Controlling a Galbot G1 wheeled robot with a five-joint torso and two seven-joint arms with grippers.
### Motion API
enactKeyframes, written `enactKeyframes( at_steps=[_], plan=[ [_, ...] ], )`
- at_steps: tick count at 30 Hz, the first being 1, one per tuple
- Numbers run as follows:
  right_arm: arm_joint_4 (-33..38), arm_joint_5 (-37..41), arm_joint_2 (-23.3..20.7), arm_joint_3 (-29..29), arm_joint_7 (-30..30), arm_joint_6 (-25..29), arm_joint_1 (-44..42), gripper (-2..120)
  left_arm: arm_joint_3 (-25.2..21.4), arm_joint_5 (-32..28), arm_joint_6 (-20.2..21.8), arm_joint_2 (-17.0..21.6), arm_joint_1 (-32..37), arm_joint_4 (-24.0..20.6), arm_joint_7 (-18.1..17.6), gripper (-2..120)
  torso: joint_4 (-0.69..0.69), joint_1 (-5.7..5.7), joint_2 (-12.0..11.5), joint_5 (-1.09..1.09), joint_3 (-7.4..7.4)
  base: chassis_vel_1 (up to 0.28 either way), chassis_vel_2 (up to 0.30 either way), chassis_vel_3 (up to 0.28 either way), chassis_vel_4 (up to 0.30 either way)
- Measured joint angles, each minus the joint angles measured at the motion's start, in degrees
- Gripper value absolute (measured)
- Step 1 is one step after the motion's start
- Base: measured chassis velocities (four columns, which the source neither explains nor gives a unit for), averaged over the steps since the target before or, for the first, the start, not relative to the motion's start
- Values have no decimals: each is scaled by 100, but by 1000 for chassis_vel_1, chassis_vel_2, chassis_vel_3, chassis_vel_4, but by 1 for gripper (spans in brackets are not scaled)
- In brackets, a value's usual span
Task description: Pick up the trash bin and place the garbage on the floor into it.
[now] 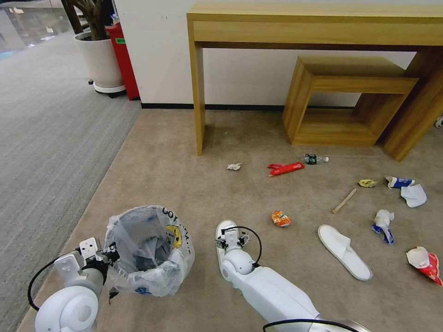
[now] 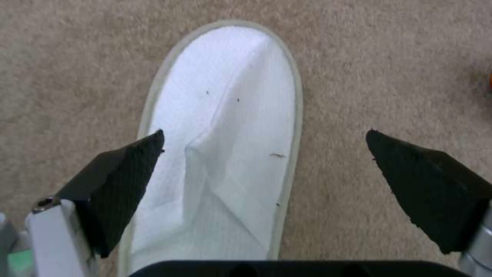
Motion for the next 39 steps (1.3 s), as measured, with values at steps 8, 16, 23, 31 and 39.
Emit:
enactKeyframes(
  at_steps=[8,16,23,31,39],
  plan=[
    [-233,-149,121,-27,-49,126,-25,100,-4,8,-32,-20,2,2,12,1,0,0,0,0,0,0,0,0,0],
    [-531,-285,216,-50,-145,281,11,96,2,33,-65,-72,17,5,33,1,0,0,0,0,0,0,0,0,0],
    [-694,-351,303,-109,-236,420,55,77,-2,41,-105,-82,29,3,42,1,0,0,1,0,0,0,0,0,0],
    [-717,-360,297,-177,-300,474,64,42,-3,44,-127,-88,1,28,55,1,0,0,1,0,0,0,0,0,0],
    [-666,-335,182,-207,-365,506,28,14,7,44,-136,-88,-33,69,56,1,0,0,1,1,0,0,0,0,0]
  ],
)
